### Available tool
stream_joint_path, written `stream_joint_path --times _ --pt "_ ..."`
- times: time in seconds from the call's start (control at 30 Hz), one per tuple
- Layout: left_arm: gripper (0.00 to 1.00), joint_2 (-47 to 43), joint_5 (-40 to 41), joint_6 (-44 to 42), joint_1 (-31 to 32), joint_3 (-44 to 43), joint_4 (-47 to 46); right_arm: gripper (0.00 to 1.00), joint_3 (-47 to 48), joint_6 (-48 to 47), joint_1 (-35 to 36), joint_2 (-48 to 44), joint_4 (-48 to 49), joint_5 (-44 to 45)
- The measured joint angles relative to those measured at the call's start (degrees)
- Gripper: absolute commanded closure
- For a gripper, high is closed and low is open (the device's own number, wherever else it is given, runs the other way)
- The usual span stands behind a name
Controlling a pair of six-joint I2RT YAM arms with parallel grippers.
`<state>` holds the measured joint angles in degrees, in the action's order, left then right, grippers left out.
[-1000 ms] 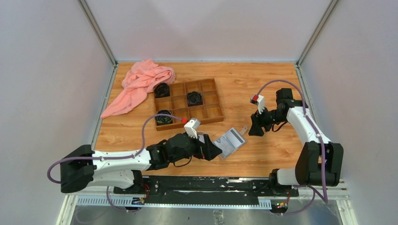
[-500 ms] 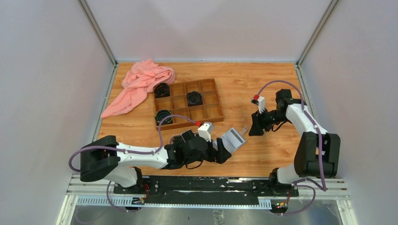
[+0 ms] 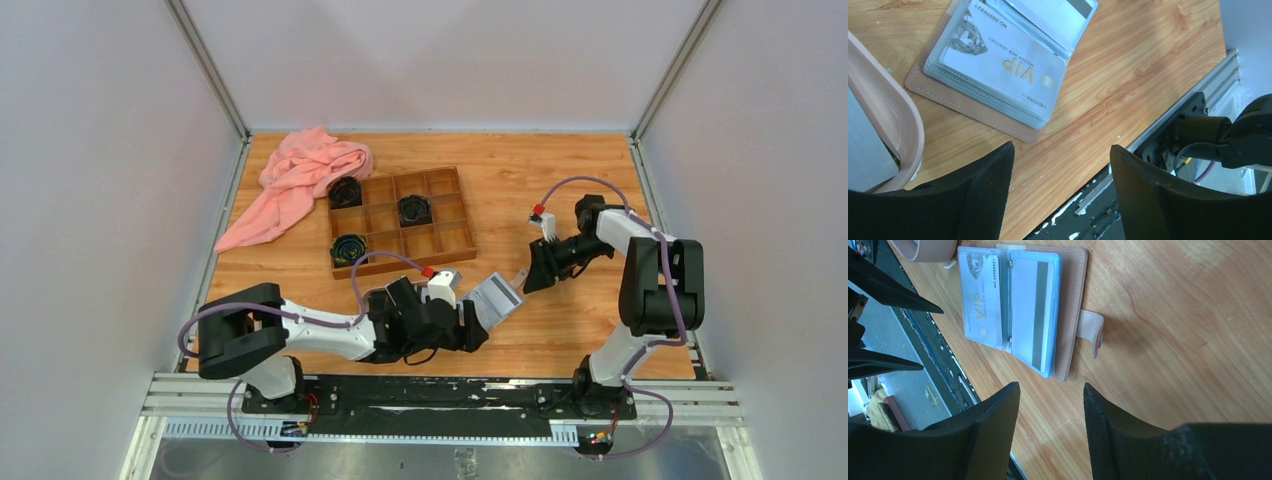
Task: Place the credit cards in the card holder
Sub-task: Close the card holder at the center of the board.
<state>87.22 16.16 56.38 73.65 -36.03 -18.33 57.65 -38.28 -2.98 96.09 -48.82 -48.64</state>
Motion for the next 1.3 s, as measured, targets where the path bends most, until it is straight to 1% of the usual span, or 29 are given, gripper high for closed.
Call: stream_joint_path --times 0.33,0.47,0.77,1.3 --pt "0.34 3.6 1.3 0.0 0.0 -1.4 0.0 0.48 0.0 1.5 1.3 4.2 0.0 -0.2" --pt "0.37 5.1 1.6 0.0 0.0 -1.6 0.0 0.49 0.0 1.7 1.7 5.5 0.0 -0.2" --pt "0.38 7.8 1.6 -0.2 0.0 -3.2 0.2 0.52 0.6 2.7 5.9 7.7 0.0 0.3" --pt "0.38 9.5 1.4 -0.2 0.0 -4.7 -0.1 0.65 2.0 5.1 6.0 9.8 2.1 -0.3"
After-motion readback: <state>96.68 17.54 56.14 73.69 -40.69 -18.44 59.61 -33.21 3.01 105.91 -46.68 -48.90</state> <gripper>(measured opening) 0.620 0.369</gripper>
